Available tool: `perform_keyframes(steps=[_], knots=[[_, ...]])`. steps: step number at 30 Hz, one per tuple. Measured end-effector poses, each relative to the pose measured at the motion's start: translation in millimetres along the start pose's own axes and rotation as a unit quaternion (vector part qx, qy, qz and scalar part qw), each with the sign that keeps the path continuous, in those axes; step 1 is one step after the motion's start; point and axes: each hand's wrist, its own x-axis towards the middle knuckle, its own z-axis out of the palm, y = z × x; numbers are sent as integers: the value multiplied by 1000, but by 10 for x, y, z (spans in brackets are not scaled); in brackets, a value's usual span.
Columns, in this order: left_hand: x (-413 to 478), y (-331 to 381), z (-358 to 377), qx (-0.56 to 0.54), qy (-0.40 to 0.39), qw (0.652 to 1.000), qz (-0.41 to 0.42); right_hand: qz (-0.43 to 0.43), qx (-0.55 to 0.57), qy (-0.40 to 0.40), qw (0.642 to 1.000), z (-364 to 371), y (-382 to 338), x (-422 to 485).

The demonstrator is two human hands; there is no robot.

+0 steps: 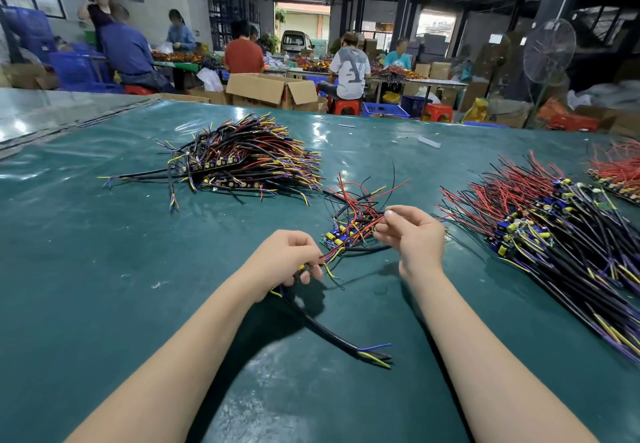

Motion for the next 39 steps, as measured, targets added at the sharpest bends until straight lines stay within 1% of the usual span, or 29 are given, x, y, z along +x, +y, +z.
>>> perform_keyframes(steps=[3,5,6,8,9,10,11,12,14,15,16,18,19,20,22,25,29,31,35,37,39], knots=[[4,-26,39,38,26,999,11,28,25,-30,999,-5,-19,-5],[7,-55,49,96,87,991,40,32,39,-34,998,30,-31,-22],[14,-71,41,141,130,980,57,33,53,-23,998,44,-46,-16],[30,-91,-35,242,226,941,70,32,113,20,993,1,-106,30],[35,-95,-100,260,264,926,70,23,131,38,990,-55,-141,75],[48,-99,-163,242,283,925,74,12,126,47,991,-107,-168,103],[69,-96,-210,197,277,937,82,7,105,48,993,-139,-181,108],[83,-90,-226,140,248,954,94,11,79,41,996,-149,-169,94],[68,-61,-144,49,167,978,117,53,29,-6,998,-95,-95,28],[58,-53,-84,26,133,983,123,85,2,-52,995,-39,-71,-17],[53,-51,-28,14,108,986,125,118,-28,-116,986,21,-58,-65],[50,-55,20,11,79,989,121,167,-70,-250,951,111,-36,-150],[51,-57,22,10,67,991,114,175,-75,-295,937,141,-12,-182],[49,-58,27,5,51,993,102,169,-77,-319,929,170,20,-210],[45,-51,49,-21,16,997,75,142,-88,-326,931,225,73,-249],[53,-42,59,-63,-18,996,53,112,-94,-298,943,251,87,-265],[37,-43,43,-35,-38,996,70,111,-84,-319,938,252,108,-276],[28,-46,54,-16,-19,997,76,102,-89,-326,935,274,120,-293],[55,-52,80,6,31,996,86,66,-76,-294,950,294,128,-323],[66,-53,93,-11,38,996,84,62,-69,-273,958,310,131,-340],[76,-68,108,-53,40,995,76,72,-46,-248,965,312,135,-331]])
